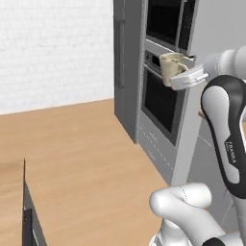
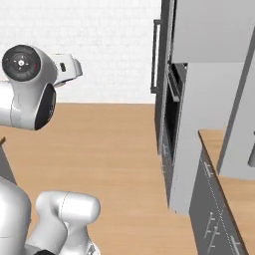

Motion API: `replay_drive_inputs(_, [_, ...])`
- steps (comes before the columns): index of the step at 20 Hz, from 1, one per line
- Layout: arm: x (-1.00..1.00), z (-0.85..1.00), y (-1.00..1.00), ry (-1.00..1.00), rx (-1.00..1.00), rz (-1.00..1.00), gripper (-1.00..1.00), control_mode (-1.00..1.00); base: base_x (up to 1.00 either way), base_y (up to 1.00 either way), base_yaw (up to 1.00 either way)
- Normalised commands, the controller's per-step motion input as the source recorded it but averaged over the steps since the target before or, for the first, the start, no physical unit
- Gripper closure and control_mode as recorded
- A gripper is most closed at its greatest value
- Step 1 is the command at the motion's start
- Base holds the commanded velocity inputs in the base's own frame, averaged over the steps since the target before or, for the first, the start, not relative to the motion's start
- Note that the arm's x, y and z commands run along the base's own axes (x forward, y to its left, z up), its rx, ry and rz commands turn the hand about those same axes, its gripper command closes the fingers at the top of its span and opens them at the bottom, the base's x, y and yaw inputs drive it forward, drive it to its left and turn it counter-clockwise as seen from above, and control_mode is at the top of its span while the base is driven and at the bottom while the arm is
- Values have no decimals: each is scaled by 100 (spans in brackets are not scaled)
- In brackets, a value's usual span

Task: Gather all objects into one cabinet and sort the glasses and bowls to opposite sides.

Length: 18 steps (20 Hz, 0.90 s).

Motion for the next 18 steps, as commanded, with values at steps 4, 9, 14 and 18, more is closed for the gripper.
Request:
replay_drive_inputs(4, [0, 0, 0, 0, 0, 0, 100, 100, 42, -53, -32])
replay_drive_inputs(9, [0, 0, 0, 0, 0, 0, 100, 100, 0, -68, -76])
replay_drive_inputs(14, [0, 0, 0, 0, 0, 0, 100, 100, 46, -13, -59])
replay_drive_inputs(18, [0, 0, 0, 0, 0, 0, 100, 100, 92, 0, -13])
